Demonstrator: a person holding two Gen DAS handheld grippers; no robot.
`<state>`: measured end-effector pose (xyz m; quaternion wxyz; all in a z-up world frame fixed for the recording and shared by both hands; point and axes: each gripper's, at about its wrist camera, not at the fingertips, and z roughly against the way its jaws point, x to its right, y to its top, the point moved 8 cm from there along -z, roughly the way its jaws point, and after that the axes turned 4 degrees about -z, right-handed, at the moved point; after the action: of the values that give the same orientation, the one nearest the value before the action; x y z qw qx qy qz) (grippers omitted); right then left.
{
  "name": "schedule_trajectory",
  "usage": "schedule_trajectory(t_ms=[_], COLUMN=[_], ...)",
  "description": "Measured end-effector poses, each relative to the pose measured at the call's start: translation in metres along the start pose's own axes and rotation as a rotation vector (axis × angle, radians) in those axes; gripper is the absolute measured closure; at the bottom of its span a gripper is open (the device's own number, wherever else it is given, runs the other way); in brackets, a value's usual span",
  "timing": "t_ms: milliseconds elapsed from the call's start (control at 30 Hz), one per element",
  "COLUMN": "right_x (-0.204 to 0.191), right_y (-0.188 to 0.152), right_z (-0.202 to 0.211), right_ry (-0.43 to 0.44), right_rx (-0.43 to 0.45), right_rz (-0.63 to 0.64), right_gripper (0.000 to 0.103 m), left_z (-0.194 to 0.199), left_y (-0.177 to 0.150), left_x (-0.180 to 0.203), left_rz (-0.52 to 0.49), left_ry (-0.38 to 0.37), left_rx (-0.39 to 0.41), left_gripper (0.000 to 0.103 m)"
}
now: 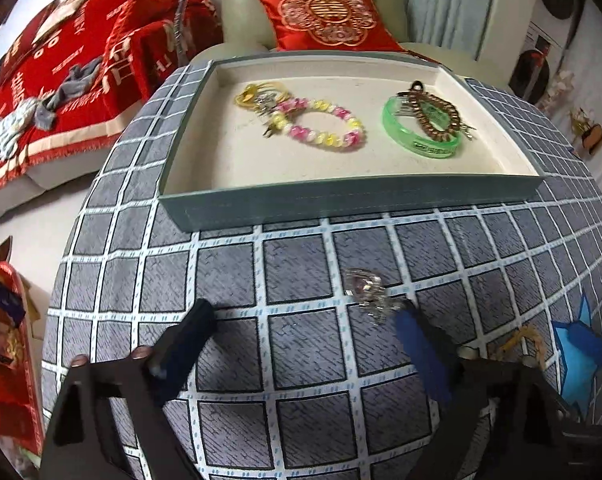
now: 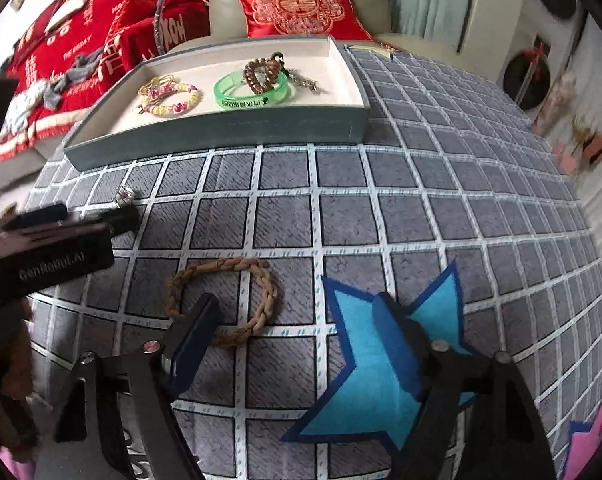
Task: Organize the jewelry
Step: 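Grasp the silver heart pendant with the left gripper while the right gripper grasps the braided brown bracelet, then lift the pendant and braided bracelet off the tablecloth with both grippers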
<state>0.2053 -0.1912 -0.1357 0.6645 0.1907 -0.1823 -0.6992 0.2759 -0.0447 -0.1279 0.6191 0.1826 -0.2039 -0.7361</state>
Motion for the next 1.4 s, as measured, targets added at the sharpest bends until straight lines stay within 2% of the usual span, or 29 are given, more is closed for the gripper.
schedule_trajectory(t_ms=[267, 300, 367, 400, 433, 467, 533, 567, 600, 633, 1033, 1133, 1333, 1400], right_x=[-0.011, -0.012, -0.013, -0.014, -0.015, -0.017, -0.021, -0.023, -0.026, -0.027, -0.013, -0.012, -0.01, -0.01], right_y=[-0.001, 0.0, 0.0, 0.0, 0.0, 0.0, 0.001, 0.0, 0.0, 0.0, 0.006, 0.006, 0.006, 0.005], right_z=[0.002, 0.002, 0.002, 0.002, 0.002, 0.003, 0.003, 0.003, 0.004, 0.004, 0.022, 0.023, 0.023, 0.024], right_ry=[0.017, 0.019, 0.024, 0.027, 0.029, 0.031, 0.034, 0.035, 0.035, 0.031, 0.083, 0.089, 0.11, 0.117], right_rx=[-0.01, -0.013, -0.018, -0.019, -0.019, -0.019, -0.019, -0.019, -0.019, -0.017, 0.028, 0.03, 0.035, 0.037], right_rz=[0.038, 0.04, 0.042, 0.046, 0.048, 0.052, 0.062, 0.066, 0.071, 0.075, -0.01, -0.018, -0.036, -0.041], right_gripper=[0.043, 0.044, 0.047, 0.049, 0.051, 0.058, 0.077, 0.082, 0.093, 0.096, 0.096, 0.096, 0.096, 0.096], left_z=[0.008, 0.009, 0.011, 0.012, 0.013, 0.014, 0.016, 0.017, 0.019, 0.021, 0.042, 0.042, 0.03, 0.03], left_y=[0.002, 0.002, 0.002, 0.002, 0.001, 0.0, -0.002, -0.003, -0.005, -0.007, -0.007, -0.003, -0.007, -0.007], left_x=[0.018, 0.02, 0.023, 0.025, 0.026, 0.026, 0.025, 0.024, 0.023, 0.022, 0.008, 0.007, 0.005, 0.003], left_rz=[-0.077, -0.083, -0.103, -0.112, -0.118, -0.118, -0.111, -0.108, -0.106, -0.107, -0.099, -0.076, -0.004, 0.005], left_ry=[-0.041, -0.05, -0.064, -0.069, -0.08, -0.09, -0.122, -0.13, -0.135, -0.138, -0.176, -0.147, -0.126, -0.107], left_rx=[0.016, 0.016, 0.024, 0.026, 0.028, 0.031, 0.037, 0.038, 0.041, 0.044, 0.088, 0.087, 0.025, 0.033], left_gripper=[0.036, 0.042, 0.062, 0.075, 0.079, 0.079, 0.089, 0.089, 0.089, 0.089, 0.089, 0.089, 0.088, 0.088])
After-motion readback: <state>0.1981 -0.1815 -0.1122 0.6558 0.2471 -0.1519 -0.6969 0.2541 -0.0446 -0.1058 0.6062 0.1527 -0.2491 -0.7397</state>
